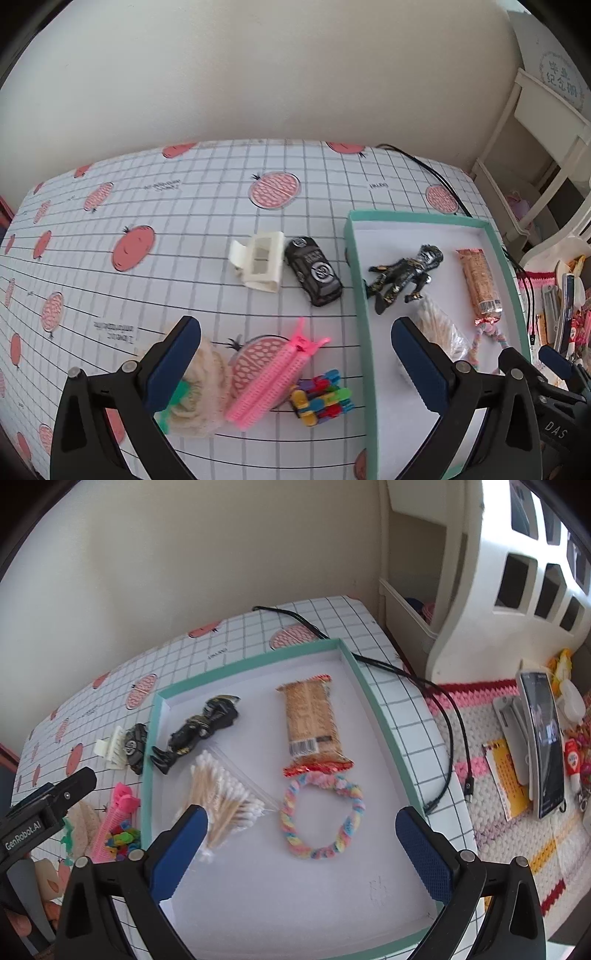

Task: Organize objects
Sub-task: 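Withdraw both open tools from the tray back toward the remaining pile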

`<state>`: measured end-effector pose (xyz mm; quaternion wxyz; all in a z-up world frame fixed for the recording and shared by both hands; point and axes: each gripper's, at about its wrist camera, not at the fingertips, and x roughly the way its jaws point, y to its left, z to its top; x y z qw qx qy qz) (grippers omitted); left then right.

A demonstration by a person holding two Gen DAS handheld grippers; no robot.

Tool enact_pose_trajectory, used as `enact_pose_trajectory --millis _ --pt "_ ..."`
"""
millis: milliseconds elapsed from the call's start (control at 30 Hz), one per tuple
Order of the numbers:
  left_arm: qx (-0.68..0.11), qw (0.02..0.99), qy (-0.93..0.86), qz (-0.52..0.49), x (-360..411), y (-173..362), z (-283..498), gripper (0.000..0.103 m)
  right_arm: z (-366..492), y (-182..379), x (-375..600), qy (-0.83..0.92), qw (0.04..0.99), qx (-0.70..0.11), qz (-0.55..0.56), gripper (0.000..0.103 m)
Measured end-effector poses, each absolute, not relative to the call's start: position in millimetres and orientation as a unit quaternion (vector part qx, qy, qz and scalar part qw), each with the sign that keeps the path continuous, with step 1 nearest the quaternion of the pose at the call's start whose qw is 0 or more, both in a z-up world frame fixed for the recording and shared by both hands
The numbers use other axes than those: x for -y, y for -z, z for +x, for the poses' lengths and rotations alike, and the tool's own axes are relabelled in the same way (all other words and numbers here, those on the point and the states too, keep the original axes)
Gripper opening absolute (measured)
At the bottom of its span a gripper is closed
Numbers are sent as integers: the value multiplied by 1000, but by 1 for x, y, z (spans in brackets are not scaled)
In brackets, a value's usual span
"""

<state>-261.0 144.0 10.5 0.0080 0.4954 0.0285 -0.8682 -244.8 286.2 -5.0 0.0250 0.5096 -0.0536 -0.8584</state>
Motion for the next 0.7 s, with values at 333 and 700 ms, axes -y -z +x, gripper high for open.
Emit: enact_pose_trajectory --millis 333,700 --pt "-74 74 872 479 -70 -31 -239 103 -239 -14 -238 868 106 63 481 103" --pt "-105 106 854 499 -17 -27 -223 103 -223 -11 -153 854 192 -10 484 103"
